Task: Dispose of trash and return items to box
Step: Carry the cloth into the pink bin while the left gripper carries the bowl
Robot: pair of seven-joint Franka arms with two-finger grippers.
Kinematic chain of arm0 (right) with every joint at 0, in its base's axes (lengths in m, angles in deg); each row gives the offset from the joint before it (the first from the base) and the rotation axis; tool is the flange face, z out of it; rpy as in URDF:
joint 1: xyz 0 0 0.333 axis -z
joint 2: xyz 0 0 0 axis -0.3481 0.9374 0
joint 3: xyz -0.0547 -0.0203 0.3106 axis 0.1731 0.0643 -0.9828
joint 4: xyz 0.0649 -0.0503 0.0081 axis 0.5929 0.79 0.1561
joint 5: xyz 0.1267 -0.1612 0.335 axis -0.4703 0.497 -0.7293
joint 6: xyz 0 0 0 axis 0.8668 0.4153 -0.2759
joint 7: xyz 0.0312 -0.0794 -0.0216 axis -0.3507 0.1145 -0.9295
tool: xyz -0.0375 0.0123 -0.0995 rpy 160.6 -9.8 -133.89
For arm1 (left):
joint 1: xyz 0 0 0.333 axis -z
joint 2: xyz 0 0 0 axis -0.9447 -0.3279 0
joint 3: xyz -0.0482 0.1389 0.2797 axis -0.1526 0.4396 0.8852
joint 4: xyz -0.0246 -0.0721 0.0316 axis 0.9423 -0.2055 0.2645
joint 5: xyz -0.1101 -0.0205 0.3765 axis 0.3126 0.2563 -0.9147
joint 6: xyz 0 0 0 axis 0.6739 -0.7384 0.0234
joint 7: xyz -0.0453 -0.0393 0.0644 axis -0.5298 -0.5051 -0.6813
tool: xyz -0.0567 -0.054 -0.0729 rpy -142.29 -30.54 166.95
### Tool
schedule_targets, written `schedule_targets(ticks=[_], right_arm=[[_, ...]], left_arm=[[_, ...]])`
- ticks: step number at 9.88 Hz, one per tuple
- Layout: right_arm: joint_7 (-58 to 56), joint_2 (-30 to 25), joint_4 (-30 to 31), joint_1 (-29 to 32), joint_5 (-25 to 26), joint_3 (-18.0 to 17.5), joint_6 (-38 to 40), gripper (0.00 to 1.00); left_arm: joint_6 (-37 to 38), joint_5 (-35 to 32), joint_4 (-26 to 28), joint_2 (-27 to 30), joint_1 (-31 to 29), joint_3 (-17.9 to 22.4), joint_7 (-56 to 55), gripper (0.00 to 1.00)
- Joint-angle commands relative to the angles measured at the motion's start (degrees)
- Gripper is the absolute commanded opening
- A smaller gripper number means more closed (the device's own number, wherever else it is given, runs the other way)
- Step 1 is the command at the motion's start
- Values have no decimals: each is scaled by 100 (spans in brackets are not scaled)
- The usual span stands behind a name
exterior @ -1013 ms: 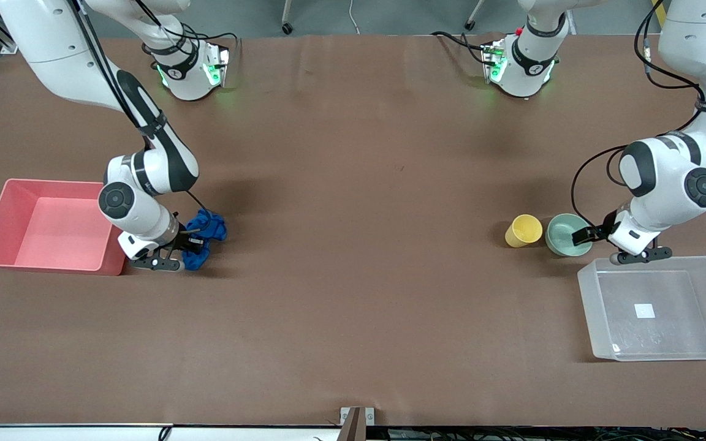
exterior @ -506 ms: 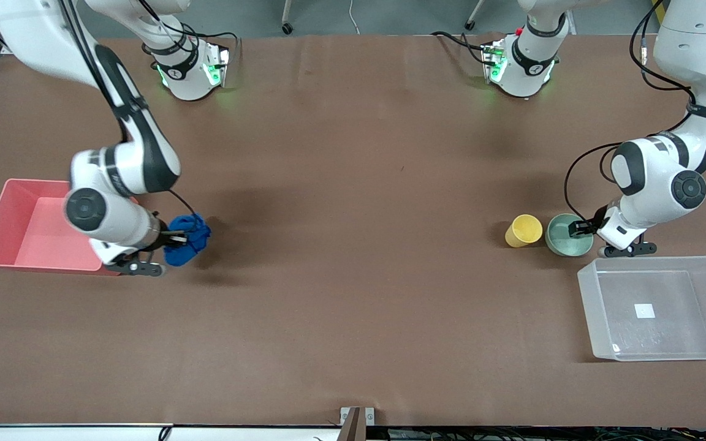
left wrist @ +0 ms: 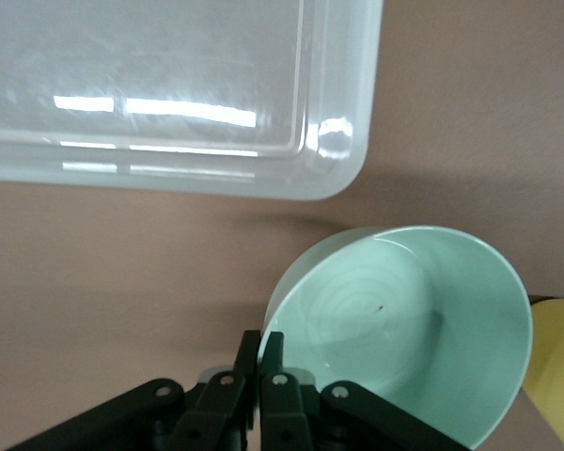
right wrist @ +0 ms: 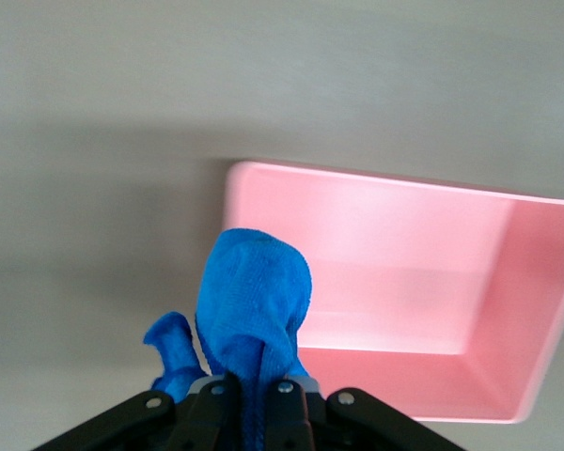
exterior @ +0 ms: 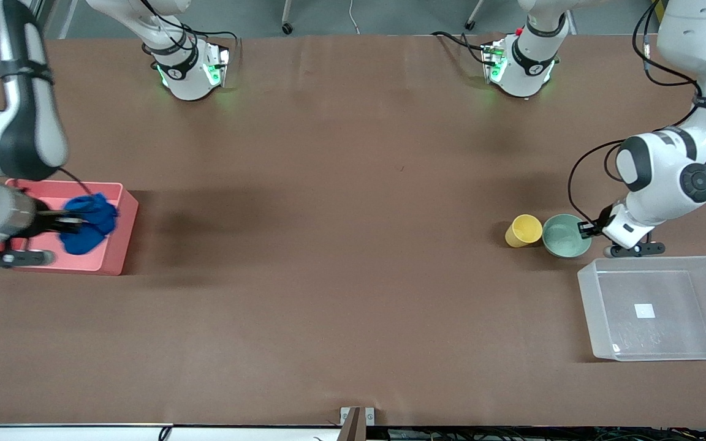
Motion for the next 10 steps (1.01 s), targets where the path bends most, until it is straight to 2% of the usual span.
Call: schedule_targets(ticks=[1, 3, 4, 5, 6, 7, 8, 9, 10], right_arm=[[-1167, 29, 478, 32, 33, 661, -772, 1], [-1198, 38, 1356, 102, -3, 743, -1914, 1], [-1198, 125, 1586, 120, -255, 743, -2320, 1], [-1224, 230, 1858, 103, -588, 743, -2559, 2], [-1224, 248, 2140, 94, -609, 743, -2962, 11], [-1242, 414, 2186, 102, -609, 743, -3192, 41], [-1242, 468, 2169, 111, -609, 743, -3255, 84], [-1233, 451, 2169, 85, -609, 743, -3195, 100], [-1190, 285, 2125, 41, -609, 734, -2959, 100]], left_arm=[[808, -92, -422, 350, -41, -44, 102, 0], [1400, -66, -1423, 238, -67, -27, 460, 0], [1437, -31, -1959, -15, -84, -18, 828, 0], [1446, -48, -2530, -383, -146, -1, 1005, 0], [1576, -57, -3257, -944, -164, 0, 1007, 0], [1673, -109, -3952, -1445, -164, 8, 1007, 0], [1683, -118, -4316, -1842, -138, 34, 1016, 0], [1683, -310, -4694, -2202, -129, 148, 1025, 0], [1666, -434, -4993, -2502, -120, 288, 1077, 0]])
